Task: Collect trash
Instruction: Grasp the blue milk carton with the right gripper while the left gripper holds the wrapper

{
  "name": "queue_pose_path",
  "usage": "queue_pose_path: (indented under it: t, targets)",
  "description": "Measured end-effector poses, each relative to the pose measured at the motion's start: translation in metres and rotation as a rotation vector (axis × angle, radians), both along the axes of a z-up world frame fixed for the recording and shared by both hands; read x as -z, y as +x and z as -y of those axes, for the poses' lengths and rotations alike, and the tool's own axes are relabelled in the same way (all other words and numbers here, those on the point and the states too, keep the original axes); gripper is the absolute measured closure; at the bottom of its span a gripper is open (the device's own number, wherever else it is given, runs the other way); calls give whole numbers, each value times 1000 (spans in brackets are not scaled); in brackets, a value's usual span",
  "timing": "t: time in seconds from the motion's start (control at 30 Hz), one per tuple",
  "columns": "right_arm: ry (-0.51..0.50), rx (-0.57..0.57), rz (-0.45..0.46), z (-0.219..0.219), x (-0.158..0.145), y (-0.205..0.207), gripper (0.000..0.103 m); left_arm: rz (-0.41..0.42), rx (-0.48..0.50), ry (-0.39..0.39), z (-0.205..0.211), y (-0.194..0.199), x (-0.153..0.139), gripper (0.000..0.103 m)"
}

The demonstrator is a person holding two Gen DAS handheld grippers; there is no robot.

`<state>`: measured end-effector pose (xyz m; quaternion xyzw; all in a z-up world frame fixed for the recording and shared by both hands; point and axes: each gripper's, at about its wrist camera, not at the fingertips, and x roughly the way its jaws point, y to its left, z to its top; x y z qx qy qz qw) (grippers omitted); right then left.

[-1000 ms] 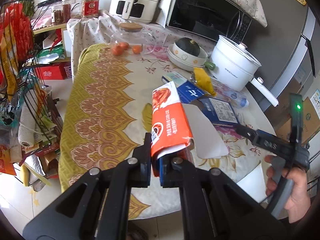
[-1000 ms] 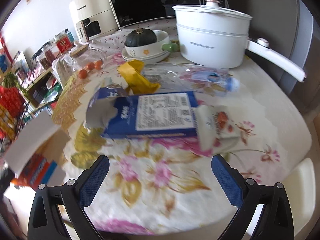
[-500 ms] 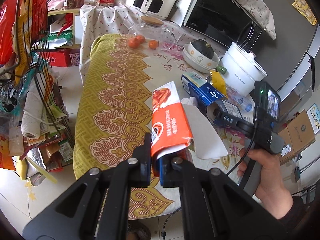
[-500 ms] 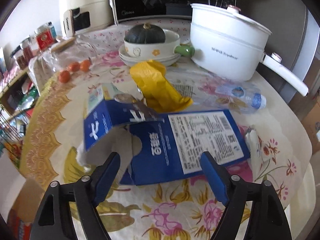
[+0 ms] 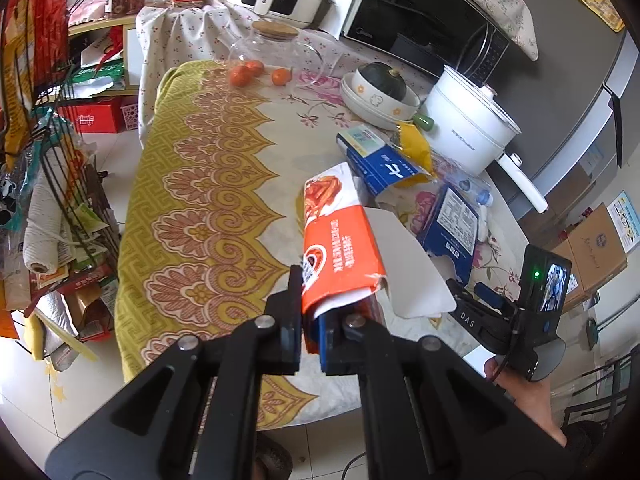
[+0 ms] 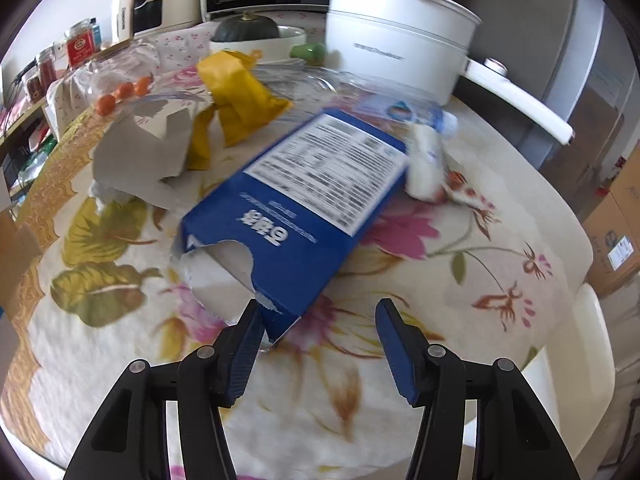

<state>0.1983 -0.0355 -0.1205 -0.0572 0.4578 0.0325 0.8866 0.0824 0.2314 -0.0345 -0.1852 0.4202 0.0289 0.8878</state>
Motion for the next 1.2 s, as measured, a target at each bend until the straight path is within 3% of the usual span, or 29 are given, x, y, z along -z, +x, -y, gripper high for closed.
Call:
queue_pose_path:
  t: [0.13,0.3,0.47,0.6,0.73,0.83,0.9,1.0,1.17,1.2]
  targets:
    - [87,-5,1,21,-2,8,60,-7,19,8,13,5,1,96]
    - [257,-17,15,39,-4,17,59,-19,40,20,28,11,4,96]
    - [244,-61,52,26,-3,24,56,-36,48,37,34,15,8,96]
    - [301,-76,59,22,1,23,31,-43,46,43,33,17,9,96]
    - [310,-96,69,15,1,19,28,-43,39,46,30,19,9,96]
    - [257,-91,93,7,1,24,28,-48,34,47,31,20,11,96]
    - [243,-61,105,8,4,31,33,-55,33,45,31,20,13,96]
    - [228,-61,113,10,4,37,67,-60,36,40,33,21,15,96]
    - [238,-105,154,24,-16,26,72,-41,48,45,39,21,8,96]
    - [224,-119,167,27,-22,22,81,-36,52,46,41,20,7,96]
